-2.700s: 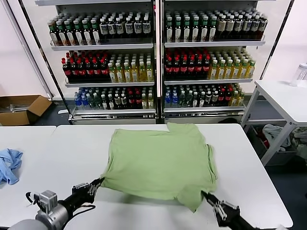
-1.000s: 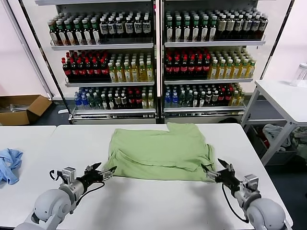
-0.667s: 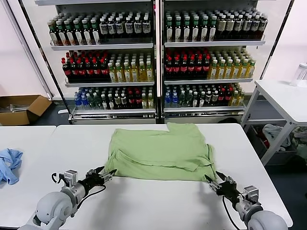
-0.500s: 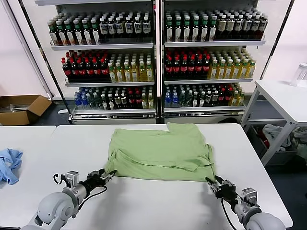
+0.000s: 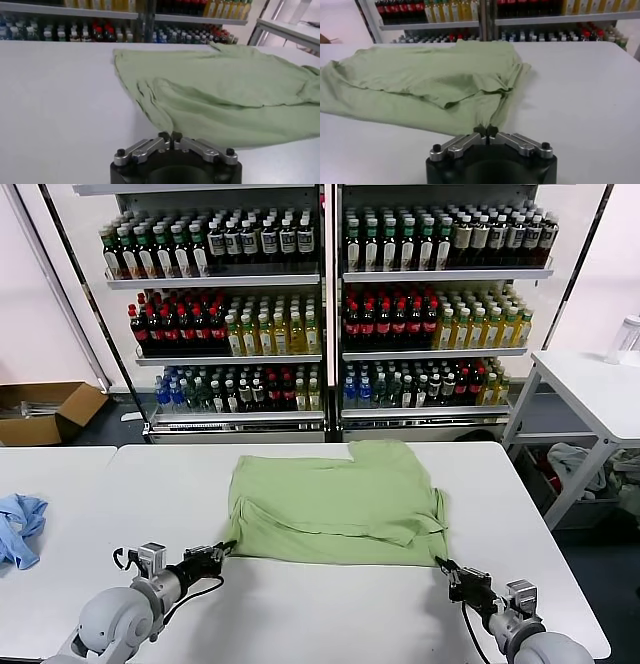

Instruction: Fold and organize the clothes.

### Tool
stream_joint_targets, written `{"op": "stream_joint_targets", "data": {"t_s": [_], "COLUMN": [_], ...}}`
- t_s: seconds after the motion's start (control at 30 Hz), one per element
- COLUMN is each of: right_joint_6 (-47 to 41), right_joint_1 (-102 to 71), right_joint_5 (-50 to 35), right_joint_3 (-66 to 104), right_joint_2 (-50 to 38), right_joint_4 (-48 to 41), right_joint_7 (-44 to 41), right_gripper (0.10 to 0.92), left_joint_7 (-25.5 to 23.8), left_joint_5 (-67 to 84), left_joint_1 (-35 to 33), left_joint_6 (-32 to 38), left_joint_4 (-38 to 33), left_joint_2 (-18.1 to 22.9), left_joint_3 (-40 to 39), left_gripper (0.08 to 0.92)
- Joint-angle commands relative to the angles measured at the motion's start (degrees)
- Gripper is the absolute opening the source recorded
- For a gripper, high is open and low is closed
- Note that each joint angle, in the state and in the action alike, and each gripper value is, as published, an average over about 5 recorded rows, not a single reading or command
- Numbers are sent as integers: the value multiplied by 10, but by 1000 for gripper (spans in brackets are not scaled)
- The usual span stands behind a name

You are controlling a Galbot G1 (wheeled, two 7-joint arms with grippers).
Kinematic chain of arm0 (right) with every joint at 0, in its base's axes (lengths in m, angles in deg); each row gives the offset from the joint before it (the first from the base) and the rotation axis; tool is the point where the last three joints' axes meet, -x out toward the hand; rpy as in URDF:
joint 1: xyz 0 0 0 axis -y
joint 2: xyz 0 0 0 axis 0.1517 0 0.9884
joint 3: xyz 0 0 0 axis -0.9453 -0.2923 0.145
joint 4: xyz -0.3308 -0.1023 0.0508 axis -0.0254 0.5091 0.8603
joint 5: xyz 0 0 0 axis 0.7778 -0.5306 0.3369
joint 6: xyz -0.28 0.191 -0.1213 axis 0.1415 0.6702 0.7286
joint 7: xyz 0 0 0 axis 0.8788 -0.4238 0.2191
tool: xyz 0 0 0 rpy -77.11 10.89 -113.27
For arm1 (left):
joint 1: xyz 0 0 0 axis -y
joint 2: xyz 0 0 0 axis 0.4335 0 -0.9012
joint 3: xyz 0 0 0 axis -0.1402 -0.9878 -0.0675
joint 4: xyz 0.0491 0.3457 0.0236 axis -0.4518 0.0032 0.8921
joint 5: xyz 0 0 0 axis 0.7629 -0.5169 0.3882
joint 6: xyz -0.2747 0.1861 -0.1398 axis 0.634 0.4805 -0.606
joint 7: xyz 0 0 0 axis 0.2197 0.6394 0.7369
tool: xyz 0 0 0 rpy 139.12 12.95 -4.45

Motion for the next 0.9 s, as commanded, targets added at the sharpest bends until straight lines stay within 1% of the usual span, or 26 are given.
{"op": "stream_joint_targets", "data": {"t_s": [0.03,0.23,0.37,0.53,0.67,0.77,0.9], "right_joint_6": [-1,1,2,-6,-18,-36,-36], "right_joint_1": [-25,-86,-118,-169,-196,-210,-211], "right_joint_5": [-5,1,8,62,86,115,124], "right_joint_3": [1,18,24,24,21,21,26], "right_joint_2": [0,0,-2,0,8,21,32], "right_joint_4": [34,97,124,153,173,187,191], "right_joint_7": [1,-3,-5,-8,-6,-8,-16], "right_gripper": [114,114,114,114,115,153,265], "left_joint_7": [-6,-11,-8,-12,-18,-25,-29], "left_joint_5": [-19,-44,-49,-51,-48,-45,-47], "left_joint_1": [-66,-150,-201,-279,-321,-341,-351], "left_joint_6": [-1,-1,-1,-1,-1,-1,-1], "left_joint_4": [-44,-94,-132,-168,-181,-194,-207], "left_joint_2": [-10,-28,-28,-23,-17,-11,-4], "left_joint_3": [27,75,114,180,214,226,236], "left_gripper": [97,97,97,97,97,97,108]}}
